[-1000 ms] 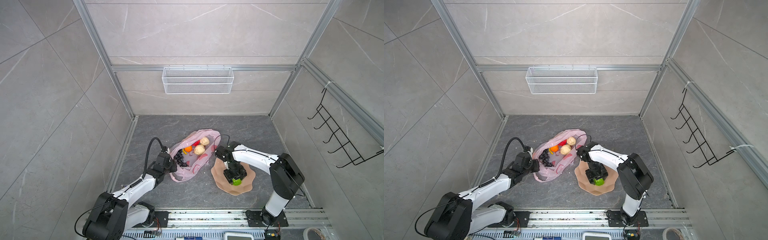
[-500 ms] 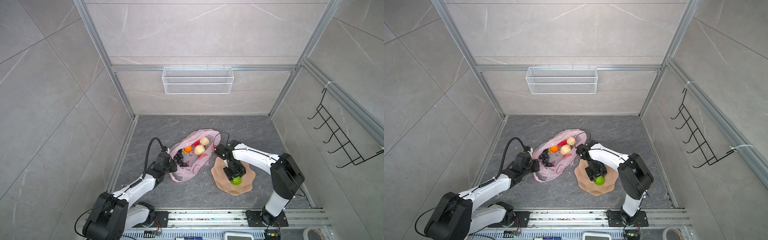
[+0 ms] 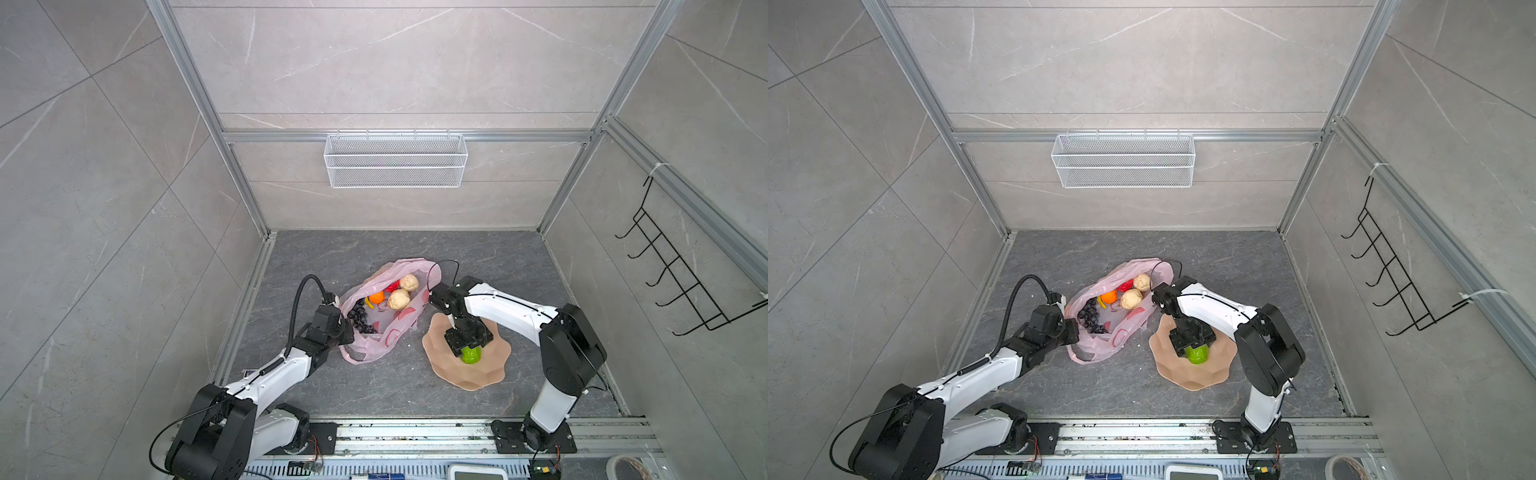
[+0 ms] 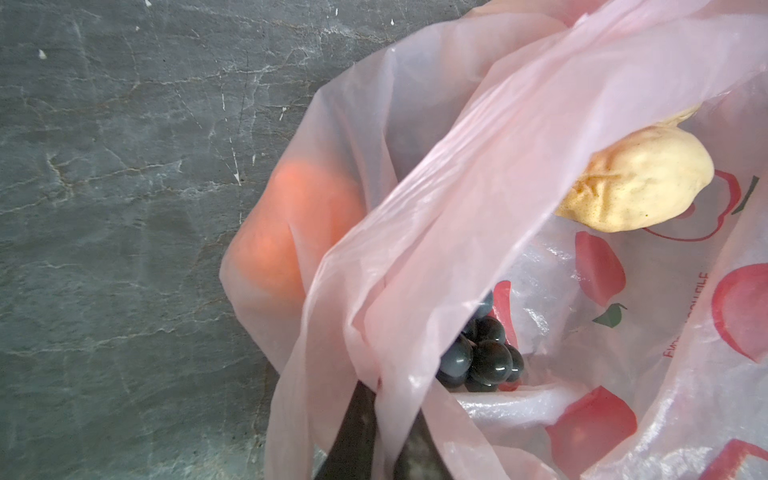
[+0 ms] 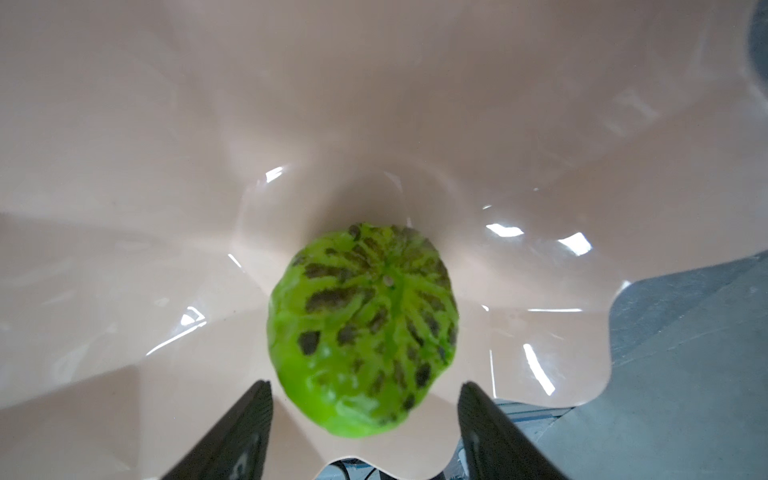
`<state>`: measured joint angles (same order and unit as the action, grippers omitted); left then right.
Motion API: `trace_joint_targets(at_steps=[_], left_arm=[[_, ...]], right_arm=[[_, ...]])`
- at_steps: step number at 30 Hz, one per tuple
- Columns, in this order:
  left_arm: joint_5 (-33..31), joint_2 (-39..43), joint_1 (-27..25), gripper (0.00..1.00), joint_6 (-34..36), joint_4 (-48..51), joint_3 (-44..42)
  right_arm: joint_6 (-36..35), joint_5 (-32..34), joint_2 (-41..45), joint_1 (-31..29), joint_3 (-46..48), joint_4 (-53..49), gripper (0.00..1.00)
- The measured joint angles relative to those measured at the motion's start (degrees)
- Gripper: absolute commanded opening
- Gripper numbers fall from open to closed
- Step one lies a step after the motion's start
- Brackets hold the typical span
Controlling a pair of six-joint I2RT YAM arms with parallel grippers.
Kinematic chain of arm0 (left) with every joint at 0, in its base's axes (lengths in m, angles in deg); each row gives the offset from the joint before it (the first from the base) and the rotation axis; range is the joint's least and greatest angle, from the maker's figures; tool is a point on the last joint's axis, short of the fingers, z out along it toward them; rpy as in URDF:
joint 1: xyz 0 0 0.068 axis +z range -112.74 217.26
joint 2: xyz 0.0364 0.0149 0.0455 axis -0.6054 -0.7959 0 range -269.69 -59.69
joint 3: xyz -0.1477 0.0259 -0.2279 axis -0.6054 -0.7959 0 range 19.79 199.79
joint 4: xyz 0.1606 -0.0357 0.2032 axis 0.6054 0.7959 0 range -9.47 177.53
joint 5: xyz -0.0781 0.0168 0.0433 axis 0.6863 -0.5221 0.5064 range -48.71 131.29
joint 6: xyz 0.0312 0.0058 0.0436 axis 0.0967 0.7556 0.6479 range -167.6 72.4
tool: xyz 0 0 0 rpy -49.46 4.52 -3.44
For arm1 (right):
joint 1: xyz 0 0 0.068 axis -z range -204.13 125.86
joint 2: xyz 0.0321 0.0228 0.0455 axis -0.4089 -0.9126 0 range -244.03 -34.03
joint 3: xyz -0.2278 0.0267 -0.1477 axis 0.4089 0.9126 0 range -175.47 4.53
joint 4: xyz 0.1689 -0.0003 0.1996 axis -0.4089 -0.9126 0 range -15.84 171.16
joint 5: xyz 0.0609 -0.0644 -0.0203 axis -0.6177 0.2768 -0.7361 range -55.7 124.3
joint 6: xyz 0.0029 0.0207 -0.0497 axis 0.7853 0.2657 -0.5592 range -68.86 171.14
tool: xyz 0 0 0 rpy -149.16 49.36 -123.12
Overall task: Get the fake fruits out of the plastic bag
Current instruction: 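Carry the green fruit over the pink plate and lower it with the right gripper, then open the right gripper and move it back to the bag opening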
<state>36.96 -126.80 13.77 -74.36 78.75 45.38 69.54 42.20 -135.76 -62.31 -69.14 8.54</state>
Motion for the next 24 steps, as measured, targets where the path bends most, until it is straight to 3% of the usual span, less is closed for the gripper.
trace_joint_targets(at_steps=[10, 15, 19, 24], left_arm=[[0.1, 0.2, 0.0, 0.1, 0.0, 0.1, 0.0], [0.5, 0.2, -0.4, 0.1, -0.3, 0.2, 0.8], [0.5, 0.2, -0.4, 0.1, -0.4, 0.5, 1.4], [0.5, 0.8, -0.4, 0.1, -1.3, 1.2, 1.8]], right_arm=[[2.8, 0.9, 3.3, -1.0, -12.0, 0.0, 0.67], [6.3, 0.1, 3.3, -6.9, -20.0, 6.6, 0.61], [7.8, -2.4, -2.2, -11.0, -26.9, 13.3, 0.58], [9.1, -3.6, -12.7, -11.6, -32.7, 20.9, 0.56]])
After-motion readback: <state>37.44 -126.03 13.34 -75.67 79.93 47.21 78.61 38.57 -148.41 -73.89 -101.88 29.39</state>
